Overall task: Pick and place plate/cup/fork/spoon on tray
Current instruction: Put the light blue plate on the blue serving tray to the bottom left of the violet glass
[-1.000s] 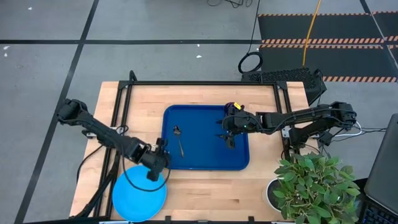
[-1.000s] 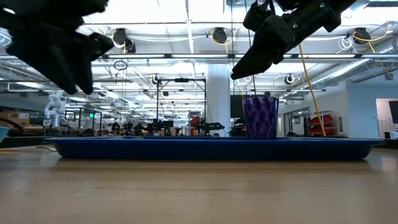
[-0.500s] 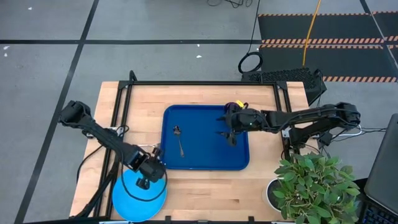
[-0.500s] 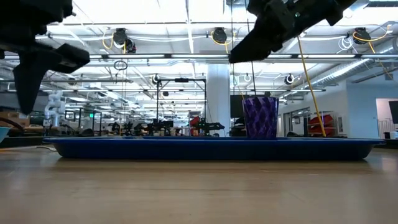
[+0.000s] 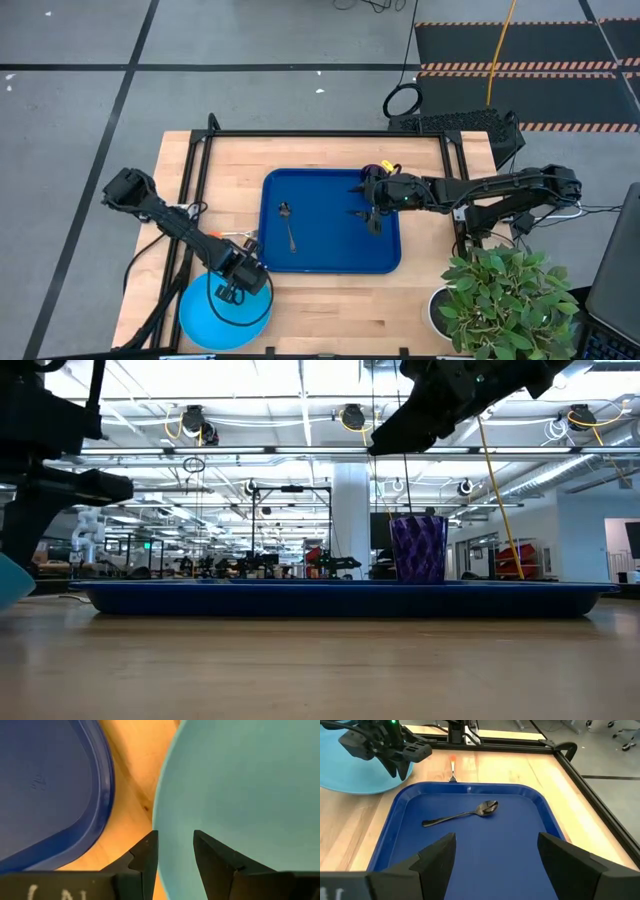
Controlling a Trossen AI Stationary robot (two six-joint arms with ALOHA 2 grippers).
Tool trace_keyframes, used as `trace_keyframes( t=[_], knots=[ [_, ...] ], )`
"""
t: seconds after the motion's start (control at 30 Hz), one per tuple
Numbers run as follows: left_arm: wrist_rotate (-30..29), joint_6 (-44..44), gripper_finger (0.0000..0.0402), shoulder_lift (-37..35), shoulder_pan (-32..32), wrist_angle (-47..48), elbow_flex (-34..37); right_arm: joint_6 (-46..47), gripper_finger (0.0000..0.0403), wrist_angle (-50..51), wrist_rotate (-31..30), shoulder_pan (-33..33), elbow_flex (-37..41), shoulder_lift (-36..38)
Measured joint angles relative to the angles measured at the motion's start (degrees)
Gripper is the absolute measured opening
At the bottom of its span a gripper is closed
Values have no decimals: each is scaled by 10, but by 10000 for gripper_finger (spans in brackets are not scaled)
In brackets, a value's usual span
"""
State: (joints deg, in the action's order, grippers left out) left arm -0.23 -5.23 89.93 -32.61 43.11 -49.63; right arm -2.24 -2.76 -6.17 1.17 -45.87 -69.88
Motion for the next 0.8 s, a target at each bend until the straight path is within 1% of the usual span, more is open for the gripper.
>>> trace_keyframes(
  t=[0.33,0.57,0.8],
  knots=[
    [1,-9,129,0,3,15,0,0,272,0,0,0,0,0],
    [2,-28,129,0,3,65,-4,0,272,0,0,0,0,0],
    [2,-32,129,0,3,113,-32,0,272,0,0,0,0,0]
  ],
)
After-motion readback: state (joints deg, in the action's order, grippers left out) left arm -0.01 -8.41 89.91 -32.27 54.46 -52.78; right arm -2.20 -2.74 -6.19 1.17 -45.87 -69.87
